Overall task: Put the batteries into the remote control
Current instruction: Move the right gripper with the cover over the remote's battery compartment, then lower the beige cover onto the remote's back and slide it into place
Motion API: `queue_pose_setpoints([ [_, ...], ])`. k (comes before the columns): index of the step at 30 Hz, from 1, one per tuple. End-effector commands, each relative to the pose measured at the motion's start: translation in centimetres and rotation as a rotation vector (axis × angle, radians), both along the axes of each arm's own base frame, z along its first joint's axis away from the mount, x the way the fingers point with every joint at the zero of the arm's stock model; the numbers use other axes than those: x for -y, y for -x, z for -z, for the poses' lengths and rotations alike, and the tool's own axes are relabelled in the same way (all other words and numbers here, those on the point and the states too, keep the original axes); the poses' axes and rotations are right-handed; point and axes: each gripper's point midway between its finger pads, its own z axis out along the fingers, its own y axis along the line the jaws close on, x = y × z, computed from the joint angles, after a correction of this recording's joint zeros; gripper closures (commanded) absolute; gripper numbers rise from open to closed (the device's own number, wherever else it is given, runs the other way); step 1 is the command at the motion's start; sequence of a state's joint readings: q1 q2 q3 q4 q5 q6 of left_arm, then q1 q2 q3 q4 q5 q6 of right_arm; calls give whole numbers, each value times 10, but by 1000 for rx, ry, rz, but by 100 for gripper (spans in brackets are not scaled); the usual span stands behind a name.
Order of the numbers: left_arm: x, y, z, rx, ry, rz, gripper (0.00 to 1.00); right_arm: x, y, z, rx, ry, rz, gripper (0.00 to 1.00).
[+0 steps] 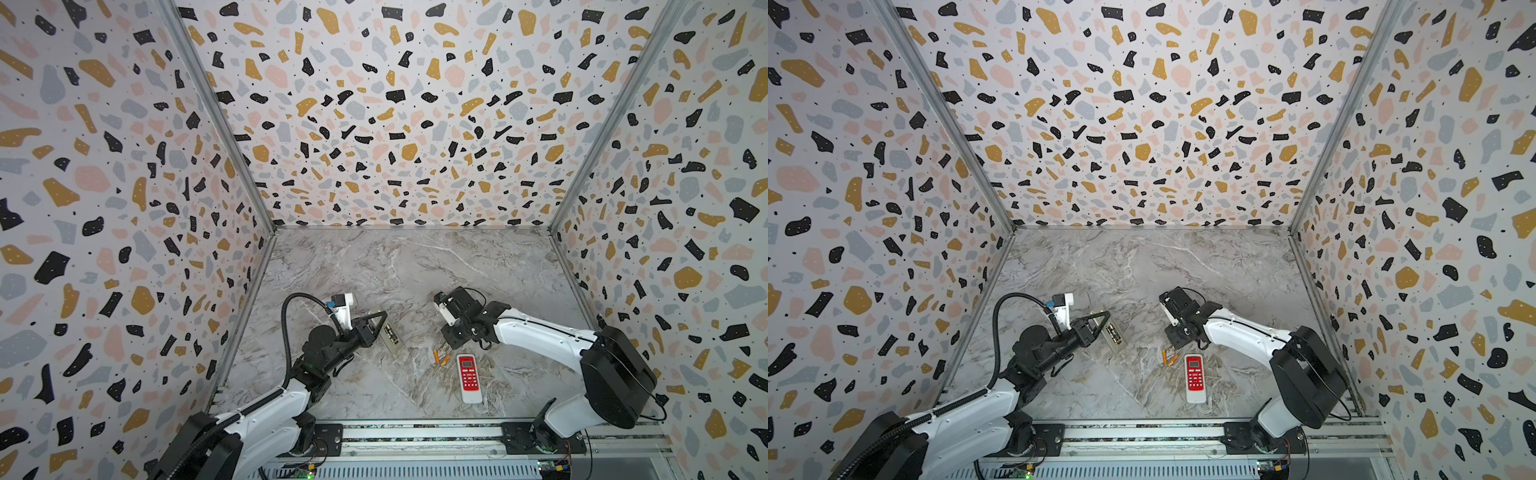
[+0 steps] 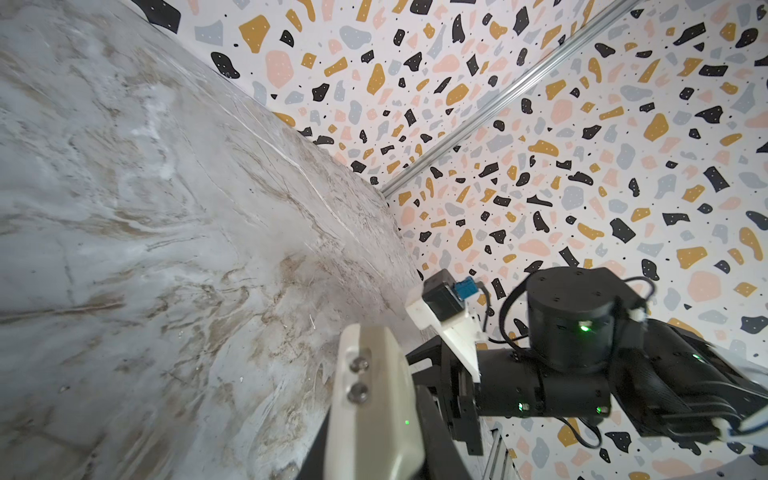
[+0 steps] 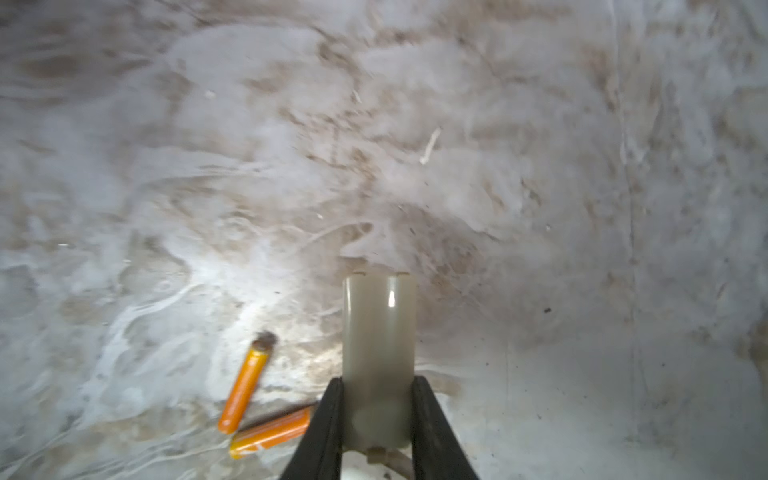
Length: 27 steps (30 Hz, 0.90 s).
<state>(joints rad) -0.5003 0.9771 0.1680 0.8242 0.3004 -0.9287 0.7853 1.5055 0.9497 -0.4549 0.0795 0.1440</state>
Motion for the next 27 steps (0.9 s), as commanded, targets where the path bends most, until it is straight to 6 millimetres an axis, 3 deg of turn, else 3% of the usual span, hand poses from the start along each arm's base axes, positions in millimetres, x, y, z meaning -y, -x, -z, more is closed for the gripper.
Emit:
queue_pose_setpoints([
  [1,-4,-3,-22,67,63,-35,100,-26,0,-38,97,-47,-86,91],
  [5,-6,-5,-24,69,69,-48,100,-59,15,-70,158,-105,-176,91],
  [10,-7,-5,-23,66,71,-55,100,-86,28,-95,178,-162,-240,91],
  [16,-10,-6,-22,63,69,-76,100,-107,38,-108,170,-184,-264,92],
  [27,-15,-7,-20,62,64,-105,100,-137,47,-112,116,-218,-288,92],
])
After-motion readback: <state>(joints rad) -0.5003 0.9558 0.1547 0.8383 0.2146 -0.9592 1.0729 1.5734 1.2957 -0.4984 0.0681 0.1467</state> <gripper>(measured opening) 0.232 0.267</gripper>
